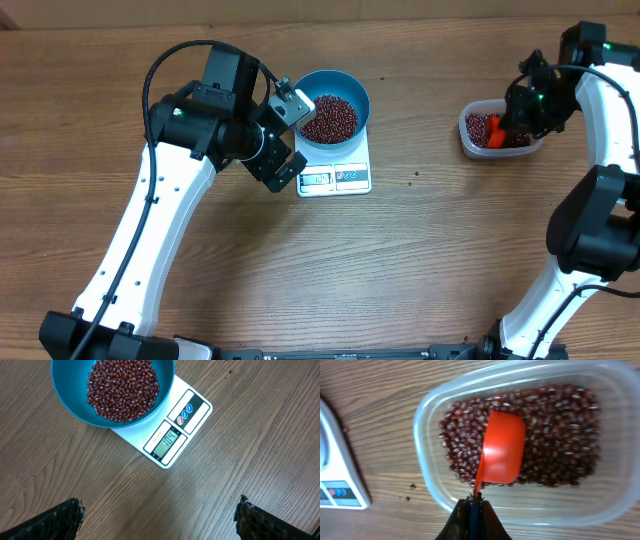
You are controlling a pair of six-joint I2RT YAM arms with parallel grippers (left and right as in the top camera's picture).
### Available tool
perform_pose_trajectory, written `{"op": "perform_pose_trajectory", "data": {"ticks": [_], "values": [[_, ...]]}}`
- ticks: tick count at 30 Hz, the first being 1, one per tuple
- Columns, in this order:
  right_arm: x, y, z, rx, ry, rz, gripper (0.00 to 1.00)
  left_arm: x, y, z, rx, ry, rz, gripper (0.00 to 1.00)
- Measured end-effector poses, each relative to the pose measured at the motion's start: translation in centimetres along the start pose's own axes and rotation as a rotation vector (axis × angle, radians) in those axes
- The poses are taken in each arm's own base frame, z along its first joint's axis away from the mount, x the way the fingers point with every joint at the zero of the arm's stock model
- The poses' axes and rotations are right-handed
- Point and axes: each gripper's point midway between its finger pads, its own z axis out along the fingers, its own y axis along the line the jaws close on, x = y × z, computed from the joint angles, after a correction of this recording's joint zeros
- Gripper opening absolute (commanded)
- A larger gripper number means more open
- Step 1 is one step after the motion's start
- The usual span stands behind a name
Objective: Scoop item into bowl and weigh 150g on scale
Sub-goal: 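Dip the red cup into the tub and scoop beans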
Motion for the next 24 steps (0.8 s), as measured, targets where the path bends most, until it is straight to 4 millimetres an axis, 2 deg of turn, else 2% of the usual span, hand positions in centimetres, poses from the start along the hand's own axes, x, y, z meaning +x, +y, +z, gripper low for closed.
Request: {"op": "perform_pose_trajectory", "data": {"ticks": [11, 18, 24], "values": [[0.1, 1.7, 0.0, -0.118, -0.005, -0.020, 0.04, 0.0, 0.0, 0.0, 0.000, 0.000, 0.000, 1.00], [-0.1, 1.0, -0.6, -0.160, -0.024, 0.003, 0.04, 0.0, 0.0, 0.0, 0.000, 0.000, 0.000, 0.99], [-0.4, 0.3, -1.8, -0.262, -0.069, 0.035, 0.04, 0.0, 0.0, 0.0, 0.000, 0.000, 0.000, 0.99]]}}
